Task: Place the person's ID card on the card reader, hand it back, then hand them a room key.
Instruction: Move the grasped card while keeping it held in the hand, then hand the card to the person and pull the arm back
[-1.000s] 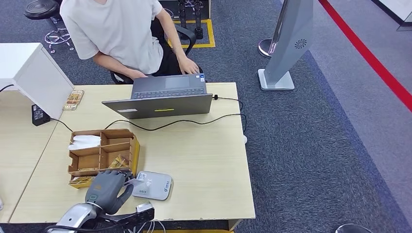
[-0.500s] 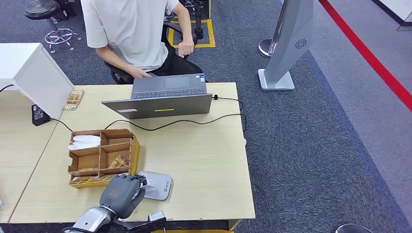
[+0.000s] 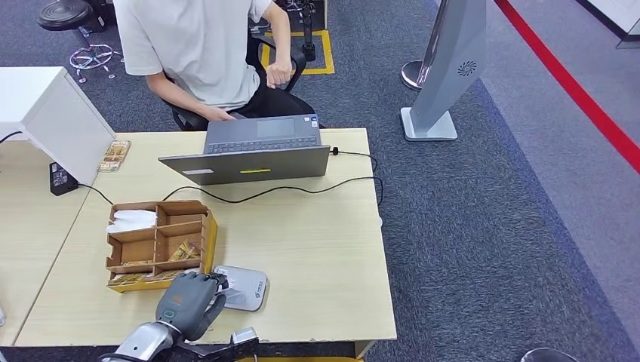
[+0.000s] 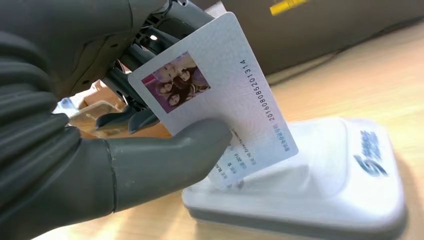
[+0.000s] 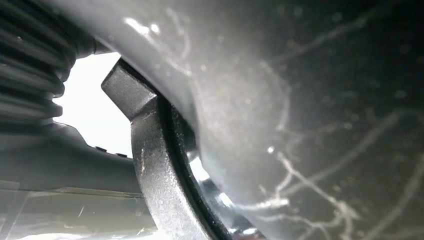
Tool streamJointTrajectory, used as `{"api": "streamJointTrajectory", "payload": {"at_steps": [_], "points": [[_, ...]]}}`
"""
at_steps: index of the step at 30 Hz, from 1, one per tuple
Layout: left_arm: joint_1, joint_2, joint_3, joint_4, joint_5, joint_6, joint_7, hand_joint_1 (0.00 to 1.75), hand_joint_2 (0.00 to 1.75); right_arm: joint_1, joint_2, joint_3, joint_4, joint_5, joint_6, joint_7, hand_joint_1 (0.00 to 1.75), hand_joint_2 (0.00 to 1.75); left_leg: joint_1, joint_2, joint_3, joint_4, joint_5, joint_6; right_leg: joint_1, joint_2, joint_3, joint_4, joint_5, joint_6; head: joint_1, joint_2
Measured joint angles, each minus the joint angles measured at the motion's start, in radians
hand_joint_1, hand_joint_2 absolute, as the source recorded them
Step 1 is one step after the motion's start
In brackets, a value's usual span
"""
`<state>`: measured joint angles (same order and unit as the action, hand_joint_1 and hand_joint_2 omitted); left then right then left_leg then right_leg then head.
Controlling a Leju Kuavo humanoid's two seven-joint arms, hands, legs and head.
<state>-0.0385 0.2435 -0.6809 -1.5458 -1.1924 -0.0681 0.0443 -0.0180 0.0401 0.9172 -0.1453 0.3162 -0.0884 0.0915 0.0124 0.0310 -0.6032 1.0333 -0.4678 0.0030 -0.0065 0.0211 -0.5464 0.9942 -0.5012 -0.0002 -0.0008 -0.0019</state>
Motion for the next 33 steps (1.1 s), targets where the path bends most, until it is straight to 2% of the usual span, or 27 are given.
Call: {"api": "streamJointTrajectory", "payload": {"at_steps": [4,9,12,18,21,23,28,33], "points": [[0.0,-0.001,0.0,-0.057,-0.046,0.085,0.008,1.75,1.75,0.001,0.0,0.0,0.0,-0.007,-0.003,-0.001,0.0,1.75,0.0,0.0,0.0,0.0,0.0,0.0,0.0,-0.001,0.0,0.0,0.0,0.0,0.0,0.0],[0.001,-0.003,0.0,-0.107,-0.063,0.107,0.011,1.75,1.75,0.001,0.001,0.0,0.0,-0.008,-0.004,-0.001,0.0,1.75,0.0,0.0,0.0,0.0,0.0,0.0,0.0,-0.001,0.0,0.0,0.0,0.0,0.0,0.0],[0.002,-0.003,0.004,-0.146,-0.097,0.186,0.01,1.75,1.75,0.002,0.001,0.0,0.0,-0.008,-0.005,-0.002,0.0,1.75,0.0,0.0,0.0,0.0,0.0,0.0,0.0,-0.001,0.0,0.0,0.0,0.0,0.0,0.0],[-0.027,-0.003,0.08,-0.314,-0.15,0.309,0.024,1.75,1.75,0.002,0.001,0.0,0.001,-0.005,-0.005,-0.004,0.0,1.75,0.0,0.0,0.0,0.0,0.0,0.0,0.0,-0.001,0.0,0.0,0.0,0.0,0.0,0.0],[-0.08,-0.004,0.145,-0.342,-0.182,0.357,0.03,1.75,1.75,0.001,0.001,0.0,0.001,0.004,-0.001,-0.009,0.0,1.75,0.0,-0.001,0.0,0.0,0.0,0.0,0.0,-0.001,0.0,0.0,0.0,0.0,0.0,0.0],[-0.147,-0.005,0.198,-0.324,-0.193,0.373,0.03,1.75,1.75,-0.002,0.0,0.0,0.001,0.013,0.005,-0.015,0.0,1.75,0.0,-0.001,0.001,0.0,0.001,-0.001,0.0,-0.001,0.0,0.0,0.0,0.0,0.0,0.0],[-0.322,-0.009,0.314,-0.178,-0.208,0.37,0.019,1.75,1.75,-0.008,-0.006,0.001,0.0,0.024,0.026,-0.022,0.0,1.75,0.0,0.0,0.001,0.0,0.003,-0.002,0.0,0.0,0.001,0.001,0.002,-0.002,0.0,0.0],[-0.392,-0.017,0.355,-0.079,-0.22,0.369,0.017,1.75,1.75,-0.01,-0.008,0.002,0.0,0.028,0.032,-0.022,0.0,1.75,0.0,0.0,0.001,0.0,0.003,-0.002,0.0,0.002,0.0,0.001,0.002,-0.002,0.0,0.0]]}}
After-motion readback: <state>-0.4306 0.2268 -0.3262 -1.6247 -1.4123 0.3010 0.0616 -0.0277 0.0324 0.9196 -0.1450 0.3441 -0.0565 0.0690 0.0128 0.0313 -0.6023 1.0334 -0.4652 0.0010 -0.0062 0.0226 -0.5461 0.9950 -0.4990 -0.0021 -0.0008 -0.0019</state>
